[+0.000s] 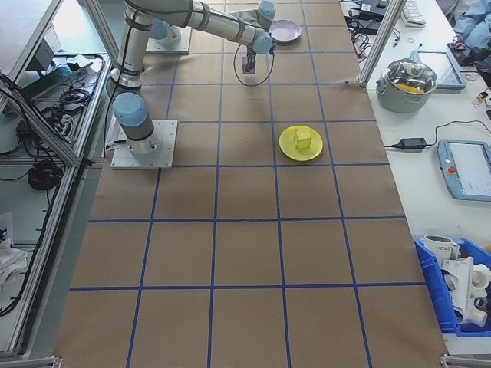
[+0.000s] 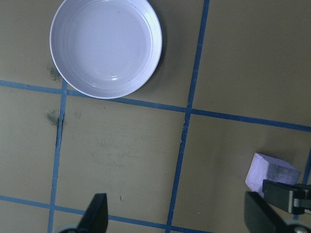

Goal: Sort blocks by color into plates

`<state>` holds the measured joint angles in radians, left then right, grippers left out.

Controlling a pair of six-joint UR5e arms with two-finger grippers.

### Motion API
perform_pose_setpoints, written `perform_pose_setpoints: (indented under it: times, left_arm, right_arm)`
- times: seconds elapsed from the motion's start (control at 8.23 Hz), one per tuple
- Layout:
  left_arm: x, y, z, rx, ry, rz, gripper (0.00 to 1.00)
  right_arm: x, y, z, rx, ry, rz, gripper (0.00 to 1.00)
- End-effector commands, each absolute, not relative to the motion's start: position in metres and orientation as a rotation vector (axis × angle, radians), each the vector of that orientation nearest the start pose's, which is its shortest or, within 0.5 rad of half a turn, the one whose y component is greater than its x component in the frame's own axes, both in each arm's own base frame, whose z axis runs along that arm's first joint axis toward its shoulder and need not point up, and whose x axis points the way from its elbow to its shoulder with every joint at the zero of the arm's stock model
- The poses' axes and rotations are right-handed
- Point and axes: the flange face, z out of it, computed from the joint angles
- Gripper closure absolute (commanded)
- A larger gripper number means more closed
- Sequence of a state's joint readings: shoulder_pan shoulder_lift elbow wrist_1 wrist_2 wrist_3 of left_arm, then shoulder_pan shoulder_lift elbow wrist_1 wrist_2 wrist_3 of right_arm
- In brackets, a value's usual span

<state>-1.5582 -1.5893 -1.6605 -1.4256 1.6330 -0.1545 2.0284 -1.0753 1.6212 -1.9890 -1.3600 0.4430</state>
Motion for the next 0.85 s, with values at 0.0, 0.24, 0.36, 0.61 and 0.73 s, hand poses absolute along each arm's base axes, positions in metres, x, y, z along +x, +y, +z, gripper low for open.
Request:
perform_pose_setpoints:
  times: [0.0, 0.24, 0.36, 0.61, 0.73]
  left_arm:
    - [-0.128, -0.501, 0.448, -0.248, 3.077, -0.059, 0.00]
    - [-0.155, -0.494, 0.444, -0.203, 3.148, -0.025, 0.00]
    - [-0.180, -0.488, 0.428, -0.191, 3.180, 0.020, 0.00]
    - [-0.217, -0.480, 0.383, -0.063, 3.171, 0.165, 0.00]
    - [-0.238, -0.475, 0.369, 0.005, 3.168, 0.176, 0.00]
  right_arm:
    - [0.334, -0.525, 0.272, 0.080, 2.975, 0.351, 0.00]
    - [0.234, -0.530, 0.334, 0.256, 2.971, 0.424, 0.00]
    - [0.185, -0.531, 0.366, 0.318, 3.042, 0.343, 0.00]
    - [0.137, -0.516, 0.410, 0.277, 3.135, 0.275, 0.00]
    - [0.138, -0.503, 0.443, 0.284, 3.132, 0.167, 0.00]
